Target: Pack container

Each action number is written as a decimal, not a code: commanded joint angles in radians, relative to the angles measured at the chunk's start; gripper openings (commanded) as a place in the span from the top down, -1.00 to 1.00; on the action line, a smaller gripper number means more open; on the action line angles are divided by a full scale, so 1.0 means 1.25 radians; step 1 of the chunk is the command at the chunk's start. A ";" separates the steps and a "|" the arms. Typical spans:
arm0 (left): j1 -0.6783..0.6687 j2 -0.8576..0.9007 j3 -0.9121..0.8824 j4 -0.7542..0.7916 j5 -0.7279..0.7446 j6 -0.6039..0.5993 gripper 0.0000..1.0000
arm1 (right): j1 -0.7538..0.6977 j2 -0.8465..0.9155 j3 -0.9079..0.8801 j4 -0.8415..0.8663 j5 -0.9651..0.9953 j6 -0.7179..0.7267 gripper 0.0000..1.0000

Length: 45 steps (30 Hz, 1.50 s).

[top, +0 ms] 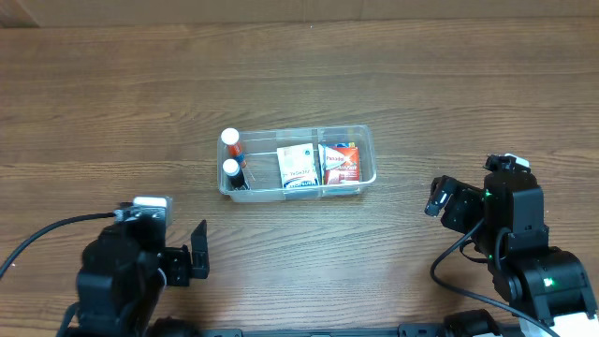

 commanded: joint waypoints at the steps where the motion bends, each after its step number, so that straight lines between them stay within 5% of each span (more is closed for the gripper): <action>1: -0.005 0.005 -0.043 0.001 -0.006 -0.014 -1.00 | -0.001 0.009 -0.004 0.003 0.009 0.010 -1.00; 12: -0.005 0.012 -0.058 -0.019 -0.006 -0.014 -1.00 | -0.001 0.072 -0.005 0.001 0.009 0.010 -1.00; 18: -0.005 0.012 -0.058 -0.019 -0.006 -0.014 -1.00 | -0.002 -0.117 -0.023 0.003 0.013 -0.016 -1.00; 23: -0.005 0.012 -0.058 -0.019 -0.006 -0.014 -1.00 | -0.002 -0.346 -0.208 0.208 -0.093 -0.253 -1.00; 33: -0.005 0.012 -0.058 -0.019 -0.006 -0.014 -1.00 | -0.002 -0.576 -0.594 0.720 -0.203 -0.349 -1.00; 38: -0.005 0.012 -0.058 -0.019 -0.006 -0.014 -1.00 | -0.006 -0.641 -0.712 0.836 -0.202 -0.395 -1.00; 45: -0.005 0.012 -0.058 -0.019 -0.006 -0.014 -1.00 | -0.025 -0.641 -0.719 0.749 -0.162 -0.383 -1.00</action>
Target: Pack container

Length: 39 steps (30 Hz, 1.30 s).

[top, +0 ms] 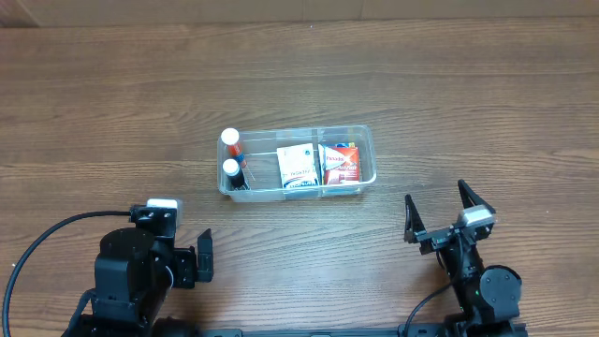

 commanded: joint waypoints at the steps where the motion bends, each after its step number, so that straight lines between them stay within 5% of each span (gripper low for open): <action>1: -0.005 0.004 -0.006 0.002 -0.004 -0.014 -1.00 | -0.005 -0.007 -0.008 -0.001 0.018 0.002 -1.00; 31: 0.037 -0.080 -0.036 -0.011 -0.035 0.014 -1.00 | -0.005 -0.007 -0.008 -0.001 0.019 0.002 -1.00; 35: 0.075 -0.230 -0.213 0.110 -0.049 0.023 -1.00 | -0.005 -0.007 -0.008 -0.001 0.019 0.002 -1.00; 39: 0.075 -0.344 -0.410 0.363 -0.050 0.026 -1.00 | -0.005 -0.007 -0.008 -0.001 0.019 0.002 -1.00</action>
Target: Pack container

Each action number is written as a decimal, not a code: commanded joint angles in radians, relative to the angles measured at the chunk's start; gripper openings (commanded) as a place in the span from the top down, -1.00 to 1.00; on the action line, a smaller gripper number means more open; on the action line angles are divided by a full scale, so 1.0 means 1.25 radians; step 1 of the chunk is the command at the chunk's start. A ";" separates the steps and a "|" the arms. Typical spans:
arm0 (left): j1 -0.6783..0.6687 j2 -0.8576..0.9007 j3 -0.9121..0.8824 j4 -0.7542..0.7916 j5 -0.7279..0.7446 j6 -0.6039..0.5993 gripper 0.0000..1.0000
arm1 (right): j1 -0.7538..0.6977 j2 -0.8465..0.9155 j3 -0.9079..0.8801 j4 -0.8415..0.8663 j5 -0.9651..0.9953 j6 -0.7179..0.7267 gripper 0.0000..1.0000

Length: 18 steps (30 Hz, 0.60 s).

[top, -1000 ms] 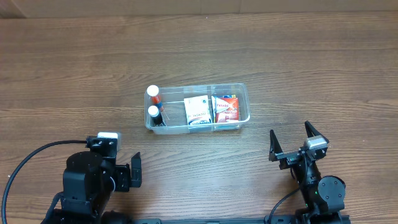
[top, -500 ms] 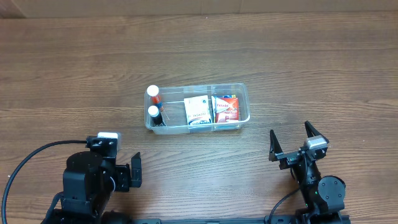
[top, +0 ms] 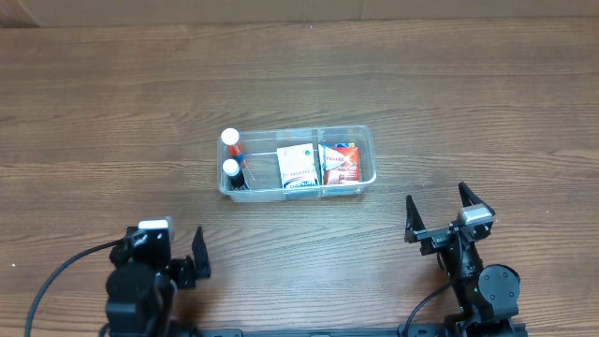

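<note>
A clear plastic container [top: 370,154] sits mid-table in the overhead view. Its left compartment holds two white-capped tubes [top: 231,154] standing upright. The middle one holds a blue-and-white packet [top: 299,169], and the right one a red packet [top: 341,164]. My right gripper [top: 438,213] is open near the front right, fingers pointing toward the container, nothing between them. My left gripper [top: 198,251] is low at the front left; only one dark finger shows clearly, so its state is unclear. Both are well short of the container.
The wooden table [top: 112,112] stretches around the container. A black cable [top: 65,267] curls from the left arm toward the front left edge.
The left arm has drawn back toward the front edge and now sits lower in the view. The right arm and the container's contents look unchanged.
At first both arms were raised near the front, the right one bulky at the far right. Then the right arm was folded down with its fingers spread toward the container. The left arm has since settled lower too. The container's contents stayed the same throughout.
</note>
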 commanded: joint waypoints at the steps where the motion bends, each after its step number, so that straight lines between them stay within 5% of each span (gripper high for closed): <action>1: 0.007 -0.083 -0.149 0.182 -0.010 0.019 -1.00 | -0.004 -0.007 -0.008 0.005 0.010 0.002 -1.00; 6: 0.034 -0.146 -0.363 0.588 -0.006 0.031 -1.00 | -0.004 -0.007 -0.008 0.005 0.010 0.002 -1.00; 18: 0.040 -0.152 -0.383 0.574 0.017 0.056 -1.00 | -0.004 -0.007 -0.008 0.005 0.010 0.002 -1.00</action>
